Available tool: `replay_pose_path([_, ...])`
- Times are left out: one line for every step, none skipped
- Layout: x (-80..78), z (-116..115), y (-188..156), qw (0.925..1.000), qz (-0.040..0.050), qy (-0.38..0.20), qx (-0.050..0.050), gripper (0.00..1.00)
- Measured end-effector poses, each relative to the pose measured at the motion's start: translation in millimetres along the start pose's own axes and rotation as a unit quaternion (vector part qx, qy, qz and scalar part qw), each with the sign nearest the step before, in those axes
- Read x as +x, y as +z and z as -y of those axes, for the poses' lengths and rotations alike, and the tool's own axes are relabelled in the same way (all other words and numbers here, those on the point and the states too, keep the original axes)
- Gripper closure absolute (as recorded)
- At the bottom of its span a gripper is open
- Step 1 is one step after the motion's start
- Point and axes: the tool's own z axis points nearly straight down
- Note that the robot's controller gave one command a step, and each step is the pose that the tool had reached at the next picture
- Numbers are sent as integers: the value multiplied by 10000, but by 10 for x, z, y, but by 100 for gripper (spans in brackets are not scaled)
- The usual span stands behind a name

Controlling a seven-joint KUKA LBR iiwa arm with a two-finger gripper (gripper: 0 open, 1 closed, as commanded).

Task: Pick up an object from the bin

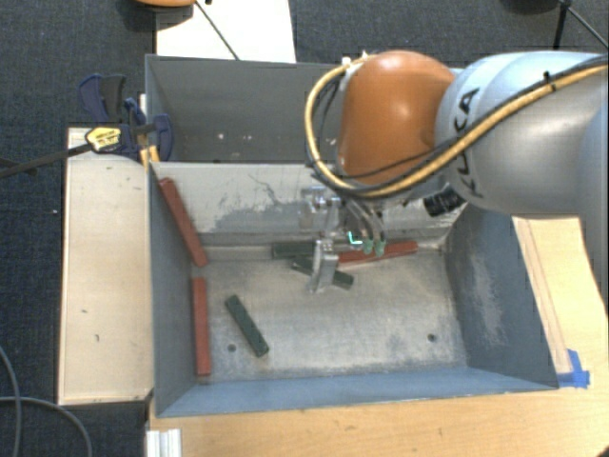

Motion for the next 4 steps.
replay_pose_path([-6,4,-29,10000,21,6,-2,0])
replay_pose_path([-70,138,77,9970,46,-772,-3,0])
replay_pose_path([-26,715,747,10000,37,-6,-2,100])
replay_pose_path([-26,715,747,10000,37,5,-2,0])
